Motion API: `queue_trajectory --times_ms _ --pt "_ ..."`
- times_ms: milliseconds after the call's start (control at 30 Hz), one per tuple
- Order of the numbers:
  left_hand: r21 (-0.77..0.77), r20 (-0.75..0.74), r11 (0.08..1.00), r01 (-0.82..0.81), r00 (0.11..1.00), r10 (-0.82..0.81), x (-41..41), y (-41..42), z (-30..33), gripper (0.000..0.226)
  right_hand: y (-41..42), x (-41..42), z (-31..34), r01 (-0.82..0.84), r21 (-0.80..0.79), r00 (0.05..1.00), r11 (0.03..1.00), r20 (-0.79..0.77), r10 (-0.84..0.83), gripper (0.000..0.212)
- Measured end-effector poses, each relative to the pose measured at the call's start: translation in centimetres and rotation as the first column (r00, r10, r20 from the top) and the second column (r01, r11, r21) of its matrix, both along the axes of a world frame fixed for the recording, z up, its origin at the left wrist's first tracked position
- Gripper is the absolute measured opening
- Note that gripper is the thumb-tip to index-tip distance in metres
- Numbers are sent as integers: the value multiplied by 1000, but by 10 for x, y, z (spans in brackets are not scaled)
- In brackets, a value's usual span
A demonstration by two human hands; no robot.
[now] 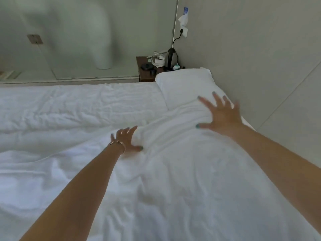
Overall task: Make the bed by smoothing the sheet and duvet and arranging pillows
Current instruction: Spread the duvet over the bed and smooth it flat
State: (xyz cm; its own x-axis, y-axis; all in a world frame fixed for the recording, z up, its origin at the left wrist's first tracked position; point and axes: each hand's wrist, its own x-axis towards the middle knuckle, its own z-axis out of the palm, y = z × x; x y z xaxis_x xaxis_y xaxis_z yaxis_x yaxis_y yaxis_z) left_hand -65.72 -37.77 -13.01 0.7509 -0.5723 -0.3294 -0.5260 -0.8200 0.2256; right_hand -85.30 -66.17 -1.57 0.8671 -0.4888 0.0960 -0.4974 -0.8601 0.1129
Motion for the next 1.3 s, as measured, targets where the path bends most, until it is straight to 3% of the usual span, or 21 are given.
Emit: queue_trajectory --times_ms 67,200,300,400,467,533,600,633,667,733,800,867,900,967,1000,1100,1200,1300 --pt "93 -93 992 -81 992 90 4 34 -30 119 16 17 -31 -200 -32 965 979 -177 191 113" --pt "241 45 958 -158 987 151 27 99 -56 143 40 75 -70 -362 8 917 932 -178 357 134" --pt "143 338 954 -263 919 203 60 125 -51 144 43 104 -112 -264 161 930 951 -220 296 146" --pt "254 301 907 -337 918 257 85 146 -47 147 43 102 -162 -232 99 901 968 -354 252 150" --pt "355 171 888 -291 954 245 90 157 -54 123 53 101 -180 -266 78 889 961 -366 276 141" --pt "382 138 906 -182 981 139 89 164 -50 75 58 108 -175 -264 80 916 961 -292 275 102" --pt "256 281 952 -165 955 90 104 152 -32 50 52 118 -155 -180 46 982 983 -55 182 49" --pt "159 392 972 -175 915 100 117 141 -19 44 46 122 -145 -101 14 992 995 78 100 32" --pt "86 495 983 -162 863 99 127 128 -11 43 39 125 -139 -12 -32 983 999 181 18 27" --pt "81 587 961 -266 791 170 134 99 -16 74 44 130 -143 111 -148 972 983 220 -76 50" --pt "68 459 836 -545 761 459 124 80 -63 114 75 142 -160 -40 -193 960 980 266 91 67" --pt "12 317 718 -695 684 657 116 76 -131 106 113 159 -180 -312 -141 883 939 321 342 52" --pt "-19 272 692 -722 662 698 115 78 -152 99 126 168 -192 -392 -34 892 919 232 389 52" --pt "-32 232 703 -710 679 696 118 81 -165 95 123 181 -220 -289 174 951 941 -62 304 68" --pt "-20 214 710 -704 691 690 121 80 -164 93 113 183 -234 -207 206 960 956 -148 239 72" --pt "39 182 766 -642 758 626 123 85 -154 85 97 177 -265 -153 217 979 964 -103 178 73" --pt "156 152 877 -455 888 434 95 103 -135 74 100 173 -268 -138 267 982 954 -89 167 71" --pt "277 221 883 -377 920 324 53 140 -126 79 101 176 -262 -108 272 972 956 -171 159 69"
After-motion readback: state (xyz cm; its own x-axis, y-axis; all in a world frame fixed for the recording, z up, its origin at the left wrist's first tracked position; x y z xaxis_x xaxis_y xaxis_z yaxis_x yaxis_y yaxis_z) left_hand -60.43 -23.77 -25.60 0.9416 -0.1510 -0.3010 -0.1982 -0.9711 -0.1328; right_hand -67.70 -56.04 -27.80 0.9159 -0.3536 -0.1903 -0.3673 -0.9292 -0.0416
